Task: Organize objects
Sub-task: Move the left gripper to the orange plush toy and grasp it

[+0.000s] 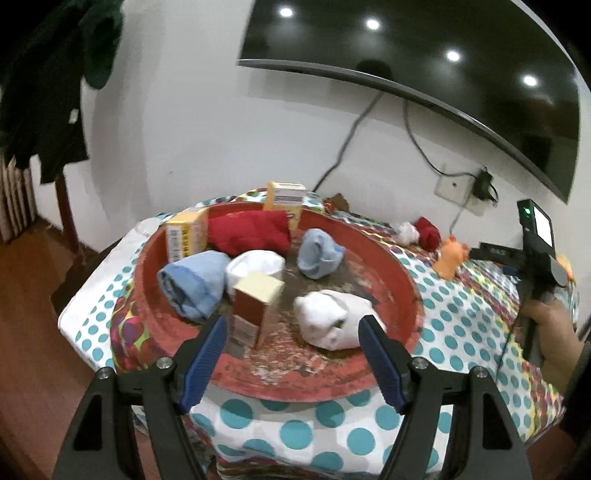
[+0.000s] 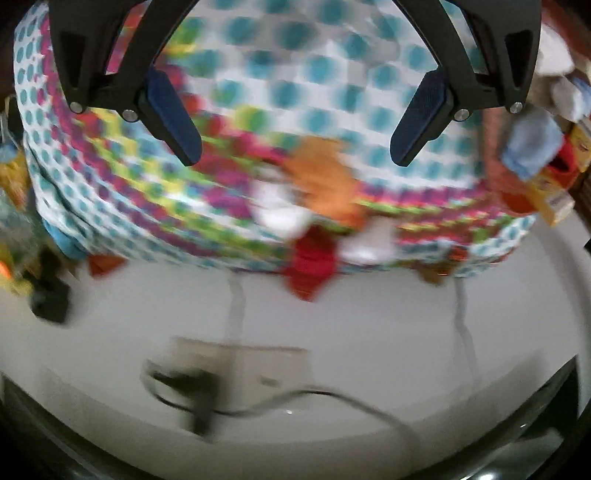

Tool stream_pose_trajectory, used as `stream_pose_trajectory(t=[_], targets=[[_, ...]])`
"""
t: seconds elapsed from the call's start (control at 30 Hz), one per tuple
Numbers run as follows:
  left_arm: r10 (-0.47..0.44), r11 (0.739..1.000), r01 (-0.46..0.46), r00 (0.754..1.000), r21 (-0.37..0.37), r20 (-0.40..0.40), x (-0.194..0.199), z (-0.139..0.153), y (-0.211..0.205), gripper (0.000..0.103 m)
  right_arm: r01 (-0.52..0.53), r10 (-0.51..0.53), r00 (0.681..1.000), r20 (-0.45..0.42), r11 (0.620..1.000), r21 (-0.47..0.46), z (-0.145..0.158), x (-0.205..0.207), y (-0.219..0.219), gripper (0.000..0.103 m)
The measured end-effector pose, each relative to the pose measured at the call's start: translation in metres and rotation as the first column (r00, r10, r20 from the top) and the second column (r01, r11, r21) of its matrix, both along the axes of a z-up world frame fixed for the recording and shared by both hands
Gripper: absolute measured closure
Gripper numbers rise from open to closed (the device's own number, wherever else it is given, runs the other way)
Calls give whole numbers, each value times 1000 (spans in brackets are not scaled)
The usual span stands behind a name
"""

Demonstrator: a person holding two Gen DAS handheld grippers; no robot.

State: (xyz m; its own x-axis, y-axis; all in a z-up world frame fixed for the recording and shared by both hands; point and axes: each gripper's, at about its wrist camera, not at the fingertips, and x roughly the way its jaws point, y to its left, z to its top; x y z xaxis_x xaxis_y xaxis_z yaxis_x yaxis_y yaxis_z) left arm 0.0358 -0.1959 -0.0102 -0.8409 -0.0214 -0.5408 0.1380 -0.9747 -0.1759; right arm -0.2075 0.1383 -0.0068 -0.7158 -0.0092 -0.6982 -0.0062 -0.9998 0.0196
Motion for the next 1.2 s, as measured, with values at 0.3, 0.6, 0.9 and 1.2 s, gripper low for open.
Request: stream_pose_trajectory(t=[0.3,0.6,0.9,1.2], targets=[[-250,965,252,968,-78,27,-20,-2,92,27,144,-142,989,33,987,-76,-30,5,113,1],[-416,903,421,907,-84,66,-95,5,183,27,202,-197,979,45,935,-292,-47,18,163,0],[-363,910,377,926,-171,106,-194,5,234,27,191,-189,981,43,907,-375,-50,16,172,0],[-292,914,328,941,-240,172,-265,-15,268,27,191,-199,980,20,899,-395,-48,21,175,0]])
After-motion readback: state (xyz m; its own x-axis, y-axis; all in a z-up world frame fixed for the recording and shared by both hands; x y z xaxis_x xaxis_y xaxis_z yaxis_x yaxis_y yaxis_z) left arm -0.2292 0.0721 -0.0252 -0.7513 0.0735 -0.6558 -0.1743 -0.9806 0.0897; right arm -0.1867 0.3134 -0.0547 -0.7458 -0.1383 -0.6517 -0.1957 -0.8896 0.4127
